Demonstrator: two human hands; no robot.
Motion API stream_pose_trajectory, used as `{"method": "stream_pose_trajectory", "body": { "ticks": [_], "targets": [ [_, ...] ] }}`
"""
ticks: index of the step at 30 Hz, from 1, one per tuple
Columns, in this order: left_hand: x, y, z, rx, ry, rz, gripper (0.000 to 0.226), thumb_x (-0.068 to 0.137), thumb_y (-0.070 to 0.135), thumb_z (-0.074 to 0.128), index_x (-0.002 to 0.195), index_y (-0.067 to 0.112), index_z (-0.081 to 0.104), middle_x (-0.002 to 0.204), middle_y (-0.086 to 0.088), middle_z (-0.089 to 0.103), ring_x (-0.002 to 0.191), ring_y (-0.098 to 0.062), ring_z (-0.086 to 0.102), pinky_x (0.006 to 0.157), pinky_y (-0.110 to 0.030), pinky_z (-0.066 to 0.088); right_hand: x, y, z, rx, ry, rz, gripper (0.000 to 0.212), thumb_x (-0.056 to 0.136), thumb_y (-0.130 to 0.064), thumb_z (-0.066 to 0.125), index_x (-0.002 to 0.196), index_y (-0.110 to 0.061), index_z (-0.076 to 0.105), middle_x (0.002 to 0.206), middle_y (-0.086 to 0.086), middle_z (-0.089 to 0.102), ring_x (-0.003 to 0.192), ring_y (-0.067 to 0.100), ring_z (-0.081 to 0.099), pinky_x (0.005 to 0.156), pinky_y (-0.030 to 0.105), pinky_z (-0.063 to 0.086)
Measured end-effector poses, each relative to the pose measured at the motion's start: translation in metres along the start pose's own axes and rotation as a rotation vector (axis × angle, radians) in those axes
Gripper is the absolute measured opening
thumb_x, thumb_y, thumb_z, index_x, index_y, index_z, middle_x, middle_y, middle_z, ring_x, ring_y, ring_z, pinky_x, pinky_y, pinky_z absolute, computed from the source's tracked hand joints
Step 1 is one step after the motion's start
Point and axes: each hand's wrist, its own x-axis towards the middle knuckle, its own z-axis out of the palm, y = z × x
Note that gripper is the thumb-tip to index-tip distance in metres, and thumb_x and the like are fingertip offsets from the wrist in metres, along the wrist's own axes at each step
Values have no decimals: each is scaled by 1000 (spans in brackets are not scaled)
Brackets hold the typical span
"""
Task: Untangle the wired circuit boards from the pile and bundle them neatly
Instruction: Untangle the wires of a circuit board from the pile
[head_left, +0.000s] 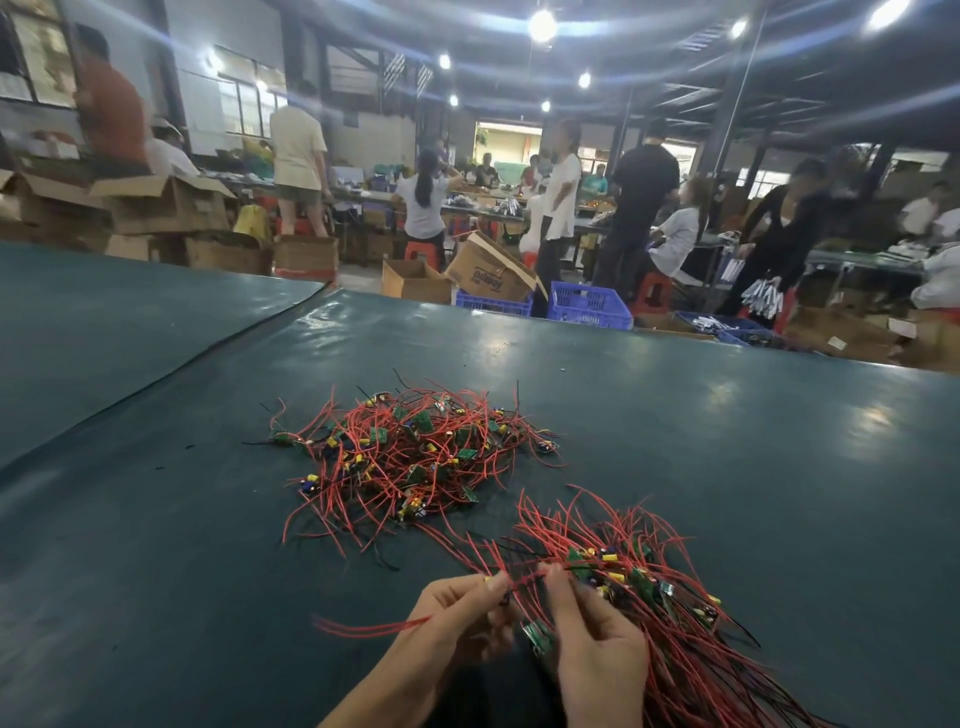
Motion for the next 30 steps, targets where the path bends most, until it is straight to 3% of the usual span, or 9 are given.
{"method": "stream_pose_trajectory", "body": {
  "ticks": [3, 10, 13, 16, 20, 24, 26, 28, 30],
  "targets": [
    [-2, 3, 4, -2, -74, -28, 33, 79, 42, 71, 71, 10, 67, 65, -6, 63, 59, -14, 58, 57, -21, 45, -4, 6, 7, -148, -116, 20, 28, 82, -25, 71, 59, -10, 75, 62, 16, 68, 60, 17, 63, 63, 33, 53],
    [0, 6, 0, 141, -32, 41, 33, 79, 37, 68, 52, 19, 63, 58, -2, 61, 55, -12, 57, 57, -22, 46, -2, -1, 4, -164, -115, -16, 28, 90, -23, 63, 69, -28, 79, 61, 0, 70, 60, 14, 66, 59, 26, 52],
    [0, 7, -3, 119, 30, 85, 30, 73, 30, 67, 48, 16, 60, 57, -7, 60, 49, -15, 54, 52, -23, 46, 1, -3, -3, 12, -26, 72, 25, 90, -25, 61, 75, -19, 80, 42, -2, 35, 35, 13, 29, 39, 21, 25],
    [1, 8, -6, 57, 78, 116, 29, 70, 23, 65, 47, 10, 55, 52, -10, 56, 43, -16, 49, 45, -22, 42, 5, -7, -6, 157, 33, 88, 24, 89, -22, 62, 75, -13, 79, 45, 0, 29, 35, 9, 20, 36, 17, 20],
    [1, 8, -5, -19, 122, 133, 25, 67, 21, 64, 58, 0, 51, 52, -12, 52, 42, -16, 45, 43, -21, 39, 8, -16, -11, 280, 68, 64, 22, 80, -25, 64, 72, -9, 77, 57, 2, 49, 35, 5, 28, 31, 15, 25],
    [2, 7, -6, -59, 121, 96, 31, 68, 27, 63, 60, 1, 50, 51, -10, 51, 44, -16, 45, 46, -22, 38, 1, -15, -7, 208, 61, 37, 25, 78, -33, 63, 74, -13, 77, 47, 0, 39, 34, 7, 25, 32, 17, 24],
    [3, 6, -7, -39, 89, 83, 30, 70, 32, 65, 55, 7, 55, 53, -9, 52, 46, -15, 47, 48, -22, 38, -4, -12, -1, 98, 10, 11, 19, 77, -32, 67, 71, -18, 78, 42, -5, 43, 33, 8, 35, 34, 19, 30],
    [3, 5, -7, 17, 10, 69, 29, 73, 34, 67, 53, 14, 59, 55, -6, 55, 48, -13, 51, 50, -20, 41, -8, -8, 5, -42, -56, -14, 16, 78, -31, 70, 66, -25, 79, 57, -6, 67, 51, 4, 61, 51, 12, 45],
    [2, 4, -4, 76, -94, 59, 30, 78, 36, 66, 55, 17, 64, 57, 0, 60, 53, -9, 56, 53, -18, 44, -12, -6, 12, -118, -155, 17, 23, 76, -43, 63, 63, -31, 78, 73, -8, 75, 71, 2, 68, 66, 13, 49]
  ]
}}
